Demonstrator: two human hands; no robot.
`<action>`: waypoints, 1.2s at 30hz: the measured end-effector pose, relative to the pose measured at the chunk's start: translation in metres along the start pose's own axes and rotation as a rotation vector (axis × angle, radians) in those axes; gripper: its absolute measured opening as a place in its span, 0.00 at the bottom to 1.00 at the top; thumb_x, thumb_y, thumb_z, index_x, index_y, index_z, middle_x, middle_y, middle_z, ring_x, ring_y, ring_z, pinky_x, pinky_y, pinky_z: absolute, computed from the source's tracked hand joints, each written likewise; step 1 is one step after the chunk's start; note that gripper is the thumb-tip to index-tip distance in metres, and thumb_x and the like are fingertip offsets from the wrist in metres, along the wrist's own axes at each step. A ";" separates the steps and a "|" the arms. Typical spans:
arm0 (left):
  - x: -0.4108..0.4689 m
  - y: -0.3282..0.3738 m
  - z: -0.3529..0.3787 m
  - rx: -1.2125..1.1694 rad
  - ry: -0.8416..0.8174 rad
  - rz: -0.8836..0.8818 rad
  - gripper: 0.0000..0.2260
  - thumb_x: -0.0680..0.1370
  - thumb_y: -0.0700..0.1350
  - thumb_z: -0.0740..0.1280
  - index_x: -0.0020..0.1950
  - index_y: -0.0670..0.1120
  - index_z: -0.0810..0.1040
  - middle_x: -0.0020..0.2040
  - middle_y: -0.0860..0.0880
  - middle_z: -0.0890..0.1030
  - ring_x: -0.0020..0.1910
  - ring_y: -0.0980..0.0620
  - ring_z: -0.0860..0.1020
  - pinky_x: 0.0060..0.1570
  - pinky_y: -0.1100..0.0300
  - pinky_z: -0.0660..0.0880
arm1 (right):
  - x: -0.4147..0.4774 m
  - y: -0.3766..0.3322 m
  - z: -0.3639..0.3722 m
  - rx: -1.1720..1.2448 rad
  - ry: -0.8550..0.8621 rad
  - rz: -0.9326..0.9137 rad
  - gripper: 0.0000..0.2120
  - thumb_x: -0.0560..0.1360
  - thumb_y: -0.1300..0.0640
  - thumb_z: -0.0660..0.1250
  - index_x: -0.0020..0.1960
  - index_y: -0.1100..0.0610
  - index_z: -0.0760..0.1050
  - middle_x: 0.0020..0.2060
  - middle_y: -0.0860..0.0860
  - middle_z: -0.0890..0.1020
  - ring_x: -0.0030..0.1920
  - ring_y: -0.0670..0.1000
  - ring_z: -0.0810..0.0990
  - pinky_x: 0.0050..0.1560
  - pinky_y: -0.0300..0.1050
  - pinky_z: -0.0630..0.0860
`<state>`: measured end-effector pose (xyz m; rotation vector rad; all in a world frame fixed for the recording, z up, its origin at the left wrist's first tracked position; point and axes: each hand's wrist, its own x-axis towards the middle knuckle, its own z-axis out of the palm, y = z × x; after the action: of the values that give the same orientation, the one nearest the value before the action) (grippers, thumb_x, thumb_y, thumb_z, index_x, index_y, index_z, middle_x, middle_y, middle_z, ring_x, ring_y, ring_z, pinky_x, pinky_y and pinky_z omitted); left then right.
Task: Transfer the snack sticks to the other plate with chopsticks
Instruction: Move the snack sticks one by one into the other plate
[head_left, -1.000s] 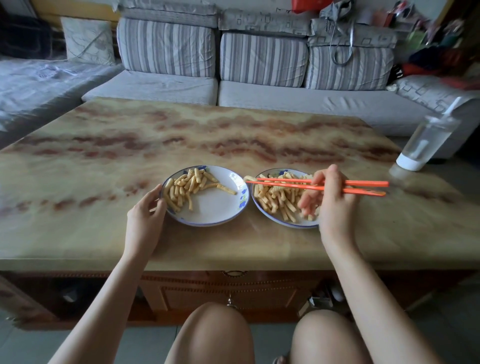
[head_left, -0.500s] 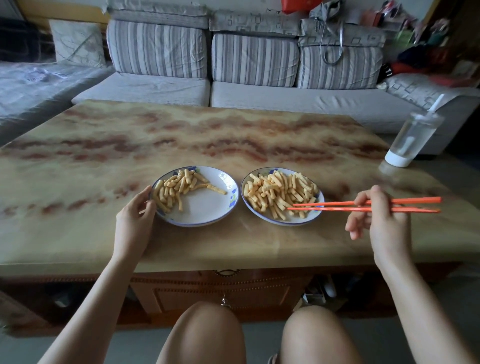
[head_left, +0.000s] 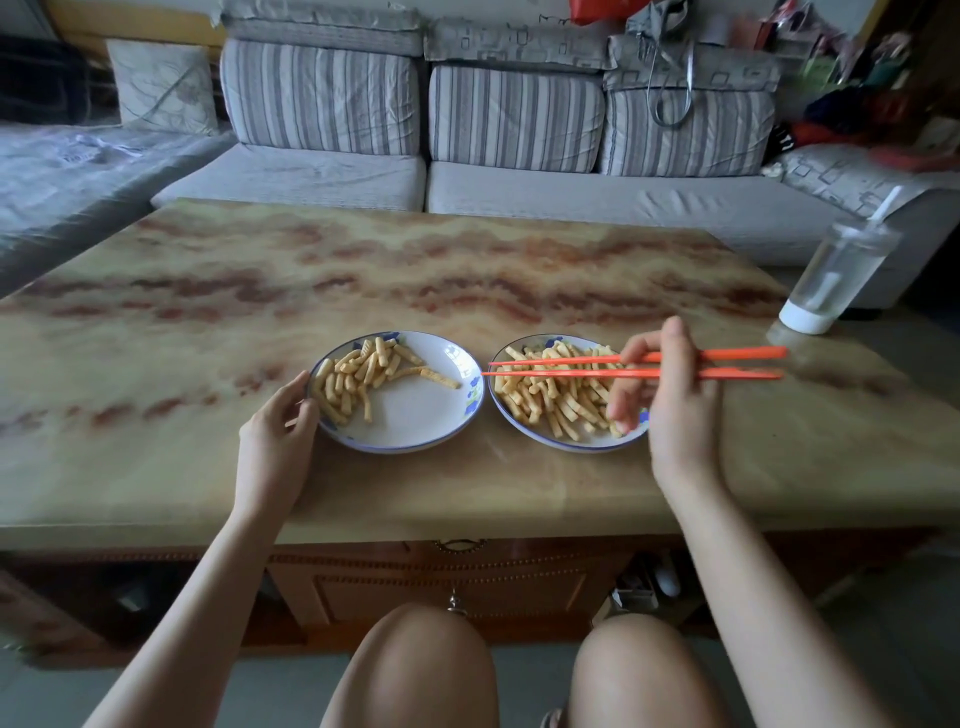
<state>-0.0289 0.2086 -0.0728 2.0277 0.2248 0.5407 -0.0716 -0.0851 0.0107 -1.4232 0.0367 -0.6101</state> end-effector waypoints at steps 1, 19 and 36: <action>0.000 0.000 0.000 0.000 -0.002 0.001 0.17 0.79 0.40 0.61 0.68 0.45 0.74 0.63 0.47 0.78 0.56 0.60 0.72 0.55 0.68 0.65 | 0.002 0.004 0.010 0.009 -0.020 0.017 0.21 0.84 0.53 0.50 0.36 0.60 0.69 0.16 0.53 0.71 0.15 0.49 0.66 0.18 0.34 0.60; 0.001 -0.003 0.000 -0.010 -0.001 0.005 0.17 0.78 0.39 0.61 0.67 0.45 0.75 0.59 0.48 0.79 0.53 0.61 0.72 0.41 0.84 0.61 | 0.004 0.031 0.038 0.001 -0.007 0.108 0.21 0.83 0.54 0.52 0.35 0.60 0.69 0.17 0.54 0.72 0.15 0.50 0.68 0.18 0.34 0.63; -0.001 0.001 0.000 -0.009 -0.006 0.003 0.17 0.79 0.40 0.61 0.68 0.45 0.74 0.61 0.47 0.79 0.53 0.61 0.72 0.51 0.69 0.64 | 0.000 0.002 -0.071 -0.131 0.194 -0.016 0.19 0.83 0.56 0.51 0.35 0.60 0.68 0.17 0.54 0.71 0.17 0.49 0.70 0.18 0.36 0.64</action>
<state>-0.0298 0.2079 -0.0724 2.0206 0.2150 0.5363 -0.0977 -0.1495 -0.0035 -1.4878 0.2222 -0.7692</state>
